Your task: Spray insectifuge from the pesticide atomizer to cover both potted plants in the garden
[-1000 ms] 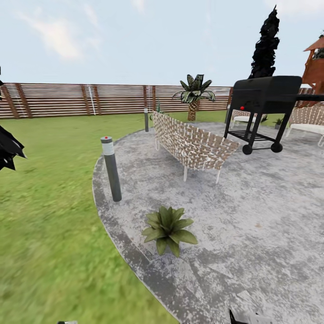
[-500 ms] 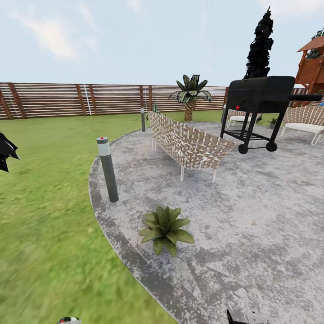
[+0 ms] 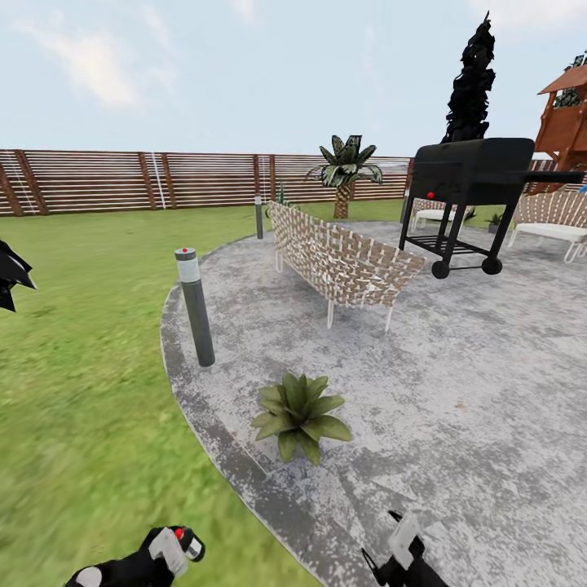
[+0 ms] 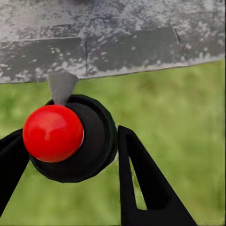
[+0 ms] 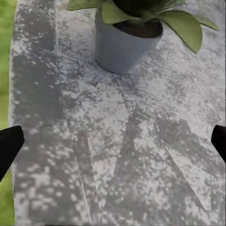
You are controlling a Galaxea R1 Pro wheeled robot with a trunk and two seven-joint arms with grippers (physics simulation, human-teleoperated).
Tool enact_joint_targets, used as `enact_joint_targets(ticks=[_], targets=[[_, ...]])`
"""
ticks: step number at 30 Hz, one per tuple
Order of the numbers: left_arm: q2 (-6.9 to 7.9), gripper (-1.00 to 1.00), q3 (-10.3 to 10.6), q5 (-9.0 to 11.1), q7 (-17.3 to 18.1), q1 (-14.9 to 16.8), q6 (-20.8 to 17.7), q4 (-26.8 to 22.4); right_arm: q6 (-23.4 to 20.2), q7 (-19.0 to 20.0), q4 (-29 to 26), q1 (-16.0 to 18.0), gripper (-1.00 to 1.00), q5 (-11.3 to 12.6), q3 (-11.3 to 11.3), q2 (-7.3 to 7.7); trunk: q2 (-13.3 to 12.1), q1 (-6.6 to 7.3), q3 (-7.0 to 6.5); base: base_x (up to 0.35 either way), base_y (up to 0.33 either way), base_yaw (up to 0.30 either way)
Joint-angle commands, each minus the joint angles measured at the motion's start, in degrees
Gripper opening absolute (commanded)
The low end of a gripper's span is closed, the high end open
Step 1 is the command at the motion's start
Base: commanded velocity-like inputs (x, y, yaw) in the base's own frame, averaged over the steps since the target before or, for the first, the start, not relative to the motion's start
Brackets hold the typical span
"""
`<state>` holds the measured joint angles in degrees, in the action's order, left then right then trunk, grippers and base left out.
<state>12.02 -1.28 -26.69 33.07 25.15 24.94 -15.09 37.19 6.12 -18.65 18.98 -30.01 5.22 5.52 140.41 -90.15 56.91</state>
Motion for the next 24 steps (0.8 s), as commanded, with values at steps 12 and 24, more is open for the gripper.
enact_joint_targets(ticks=[12,24], targets=[[-0.92,-1.00,-0.22,-16.72,17.54,4.19,-6.02,-2.19,-12.12,25.44,-12.93,1.25,1.00,-4.11,0.66,-5.57,0.02,0.01,0.06,0.000,0.000,0.000],[-3.91,-1.00,6.05,-18.96,18.08,4.29,-6.38,-2.41,-12.14,29.58,-12.98,1.28,-1.00,-4.17,0.73,-7.21,0.02,0.01,0.06,0.000,0.000,0.000]])
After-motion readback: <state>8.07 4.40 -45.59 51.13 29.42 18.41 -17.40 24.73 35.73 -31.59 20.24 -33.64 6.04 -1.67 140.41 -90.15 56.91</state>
